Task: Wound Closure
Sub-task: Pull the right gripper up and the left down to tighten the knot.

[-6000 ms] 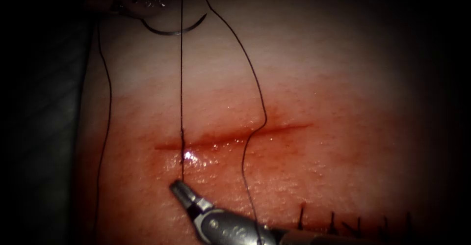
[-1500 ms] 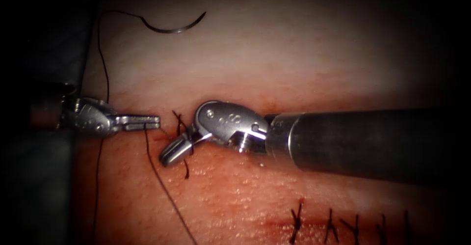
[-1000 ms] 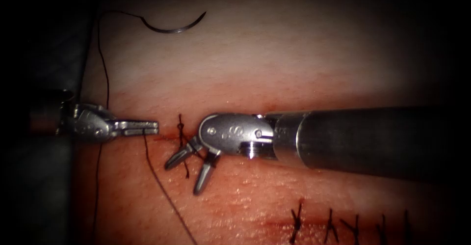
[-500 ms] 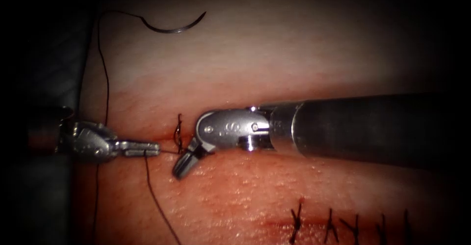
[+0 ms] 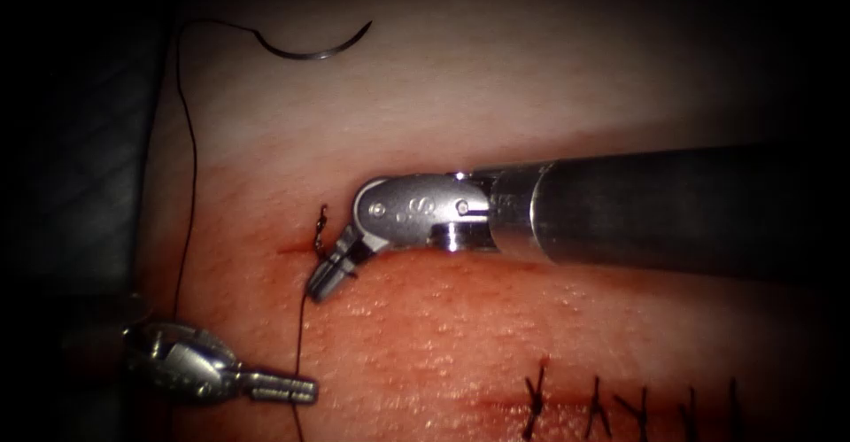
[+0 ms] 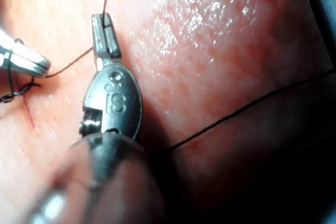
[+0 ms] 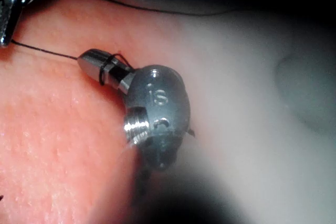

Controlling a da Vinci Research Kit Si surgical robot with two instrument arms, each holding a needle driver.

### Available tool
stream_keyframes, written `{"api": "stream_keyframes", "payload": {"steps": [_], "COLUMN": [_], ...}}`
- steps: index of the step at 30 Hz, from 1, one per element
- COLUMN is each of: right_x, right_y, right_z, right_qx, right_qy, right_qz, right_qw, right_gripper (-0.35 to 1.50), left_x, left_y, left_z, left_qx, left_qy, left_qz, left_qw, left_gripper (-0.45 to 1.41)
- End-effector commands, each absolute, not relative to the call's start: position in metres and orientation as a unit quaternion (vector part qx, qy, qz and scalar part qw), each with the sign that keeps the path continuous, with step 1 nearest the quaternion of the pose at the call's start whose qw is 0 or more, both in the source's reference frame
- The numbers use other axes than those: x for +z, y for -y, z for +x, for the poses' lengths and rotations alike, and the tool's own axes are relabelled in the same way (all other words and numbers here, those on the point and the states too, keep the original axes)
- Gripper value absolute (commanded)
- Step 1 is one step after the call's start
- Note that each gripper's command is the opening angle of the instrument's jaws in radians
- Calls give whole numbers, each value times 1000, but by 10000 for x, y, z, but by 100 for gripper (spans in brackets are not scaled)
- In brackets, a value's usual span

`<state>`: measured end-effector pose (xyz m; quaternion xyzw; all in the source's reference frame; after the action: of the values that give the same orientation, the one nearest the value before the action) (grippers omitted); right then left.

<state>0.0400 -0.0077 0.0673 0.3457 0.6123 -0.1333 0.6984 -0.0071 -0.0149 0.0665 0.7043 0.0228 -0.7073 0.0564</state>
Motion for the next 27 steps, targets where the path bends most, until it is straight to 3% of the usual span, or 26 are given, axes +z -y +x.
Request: {"api": "stream_keyframes", "payload": {"steps": [1,27], "right_x": [675,702], "right_y": [79,27], "right_z": [407,399], "right_qx": [-134,-68], "right_qy": [-612,-613], "right_qz": [349,317], "right_qw": [697,720], "right_gripper": [-35,-35], "left_x": [668,651], "left_y": [154,232], "left_z": [-79,-109], "left_qx": [-705,-691], "left_qy": [-28,-108], "left_qz": [706,711], "left_qw": [58,73], "left_gripper": [-45,-45]}}
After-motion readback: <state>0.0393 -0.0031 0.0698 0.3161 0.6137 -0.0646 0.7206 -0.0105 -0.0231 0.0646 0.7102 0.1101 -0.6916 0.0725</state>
